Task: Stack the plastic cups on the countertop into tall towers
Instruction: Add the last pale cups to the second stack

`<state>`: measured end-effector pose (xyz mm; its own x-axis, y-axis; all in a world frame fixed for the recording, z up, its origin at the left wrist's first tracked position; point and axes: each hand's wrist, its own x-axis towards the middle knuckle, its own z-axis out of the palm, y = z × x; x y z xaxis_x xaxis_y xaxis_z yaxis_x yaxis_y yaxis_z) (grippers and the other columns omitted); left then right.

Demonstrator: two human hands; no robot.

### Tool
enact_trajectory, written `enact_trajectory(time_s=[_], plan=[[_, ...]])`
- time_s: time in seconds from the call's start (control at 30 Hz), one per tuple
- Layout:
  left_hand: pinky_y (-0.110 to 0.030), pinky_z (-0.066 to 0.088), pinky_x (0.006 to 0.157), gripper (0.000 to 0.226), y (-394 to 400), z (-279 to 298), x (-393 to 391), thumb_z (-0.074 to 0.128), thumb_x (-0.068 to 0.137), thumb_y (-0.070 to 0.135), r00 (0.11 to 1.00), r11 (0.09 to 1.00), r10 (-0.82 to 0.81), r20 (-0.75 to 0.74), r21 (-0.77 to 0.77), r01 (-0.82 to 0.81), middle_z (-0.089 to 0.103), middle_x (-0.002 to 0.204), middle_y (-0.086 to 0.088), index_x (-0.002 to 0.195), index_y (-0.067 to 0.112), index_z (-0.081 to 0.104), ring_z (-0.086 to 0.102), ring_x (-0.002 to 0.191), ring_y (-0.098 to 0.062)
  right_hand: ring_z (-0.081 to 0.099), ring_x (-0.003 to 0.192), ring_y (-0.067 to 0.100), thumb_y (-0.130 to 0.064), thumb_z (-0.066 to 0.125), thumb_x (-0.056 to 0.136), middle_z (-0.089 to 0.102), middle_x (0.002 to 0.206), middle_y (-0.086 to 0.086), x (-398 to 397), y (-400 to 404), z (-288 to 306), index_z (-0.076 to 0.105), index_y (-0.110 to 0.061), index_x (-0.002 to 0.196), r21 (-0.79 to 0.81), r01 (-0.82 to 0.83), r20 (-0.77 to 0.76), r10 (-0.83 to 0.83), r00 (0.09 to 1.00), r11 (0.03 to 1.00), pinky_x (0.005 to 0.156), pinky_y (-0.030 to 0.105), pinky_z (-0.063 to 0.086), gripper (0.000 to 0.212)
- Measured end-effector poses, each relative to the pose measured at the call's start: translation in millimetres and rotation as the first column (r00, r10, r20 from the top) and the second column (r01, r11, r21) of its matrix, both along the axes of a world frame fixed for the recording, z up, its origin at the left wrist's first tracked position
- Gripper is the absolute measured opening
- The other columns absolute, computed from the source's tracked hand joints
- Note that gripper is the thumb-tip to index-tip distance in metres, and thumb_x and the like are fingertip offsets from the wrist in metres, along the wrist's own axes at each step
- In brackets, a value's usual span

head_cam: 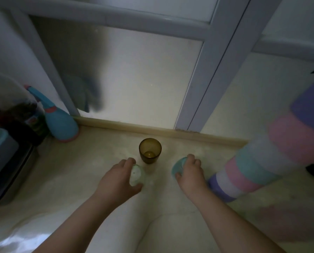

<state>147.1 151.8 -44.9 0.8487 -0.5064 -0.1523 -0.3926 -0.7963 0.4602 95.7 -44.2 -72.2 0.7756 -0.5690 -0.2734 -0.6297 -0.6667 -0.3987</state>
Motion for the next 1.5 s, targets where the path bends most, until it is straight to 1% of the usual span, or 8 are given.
enact_trajectory(time_s=[0.23,0.5,0.77,0.9,1.0,1.13,1.37,1.5], plan=[[-0.027,0.046,0.077,0.062,6,31,-22,0.067,0.073,0.046,0.997,1.0,-0.004,0.078,0.01,0.003,0.055,0.12,0.003,0.123,0.026,0.037,0.052,0.1,-0.016,0.052,0.109,0.033,-0.02,0.063,0.08,0.042,0.124,0.014,-28,19,40,0.031,-0.014,0.131,0.052,-0.236,0.149,0.227,0.962,0.97,0.09,0.034,0.045,0.061],[-0.025,0.046,0.081,0.068,-9,71,-69,0.063,0.072,0.055,0.983,0.99,-0.139,0.119,0.044,0.134,0.053,0.125,0.009,0.129,0.033,0.033,0.053,0.103,-0.013,0.051,0.109,0.024,-0.032,0.067,0.072,0.045,0.12,0.003,-93,13,96,0.034,-0.026,0.126,0.058,-0.395,0.087,0.39,0.917,0.917,0.088,0.032,0.044,0.063],[-0.027,0.048,0.083,0.067,-67,107,-121,0.061,0.069,0.061,0.937,0.961,-0.267,0.225,-0.017,0.278,0.055,0.122,0.013,0.126,0.036,0.036,0.055,0.105,-0.011,0.056,0.095,0.015,-0.039,0.071,0.064,0.055,0.108,-0.007,-173,-39,165,0.035,-0.032,0.116,-0.002,-0.34,0.198,0.334,0.922,0.94,0.082,0.033,0.049,0.064],[-0.031,0.05,0.082,0.065,-105,125,-146,0.062,0.064,0.061,0.924,0.926,-0.322,0.208,-0.133,0.352,0.058,0.116,0.013,0.12,0.038,0.04,0.057,0.099,-0.009,0.056,0.081,-0.004,-0.033,0.073,0.061,0.057,0.095,-0.019,-215,-81,210,0.04,-0.047,0.102,0.022,-0.26,0.357,0.235,0.904,0.965,0.067,0.016,0.049,0.055],[-0.028,0.049,0.083,0.065,-129,138,-162,0.066,0.067,0.056,0.921,0.91,-0.319,0.222,-0.2,0.363,0.054,0.118,0.017,0.124,0.038,0.039,0.056,0.101,-0.008,0.057,0.09,0.004,-0.028,0.075,0.064,0.056,0.105,-0.011,-235,-119,229,0.042,-0.041,0.112,-0.013,-0.199,0.438,0.184,0.88,0.98,0.075,0.024,0.053,0.06],[-0.031,0.048,0.087,0.067,-147,145,-178,0.068,0.066,0.053,0.93,0.906,-0.271,0.249,-0.26,0.334,0.047,0.117,0.019,0.125,0.035,0.04,0.054,0.103,-0.009,0.055,0.098,0.014,-0.031,0.076,0.066,0.054,0.115,-0.004,-239,-159,219,0.041,-0.036,0.118,-0.057,-0.157,0.415,0.166,0.894,0.986,0.082,0.033,0.053,0.063],[-0.029,0.047,0.087,0.074,-151,147,-196,0.07,0.067,0.05,0.965,0.932,-0.162,0.206,-0.288,0.218,0.051,0.129,0.008,0.128,0.033,0.031,0.051,0.108,-0.011,0.048,0.094,0.007,-0.025,0.073,0.069,0.044,0.11,-0.01,-227,-165,174,0.04,-0.03,0.124,0.003,-0.259,0.352,0.241,0.904,0.966,0.06,0.01,0.038,0.064],[-0.018,0.04,0.071,0.065,-154,153,-202,0.072,0.068,0.047,0.966,0.931,-0.122,0.229,-0.311,0.191,0.053,0.116,0.01,0.12,0.033,0.035,0.049,0.093,-0.007,0.047,0.113,0.011,-0.023,0.073,0.068,0.047,0.126,-0.004,-223,-164,154,0.038,-0.027,0.13,0.006,-0.309,0.319,0.291,0.902,0.951,0.087,0.023,0.042,0.071]])
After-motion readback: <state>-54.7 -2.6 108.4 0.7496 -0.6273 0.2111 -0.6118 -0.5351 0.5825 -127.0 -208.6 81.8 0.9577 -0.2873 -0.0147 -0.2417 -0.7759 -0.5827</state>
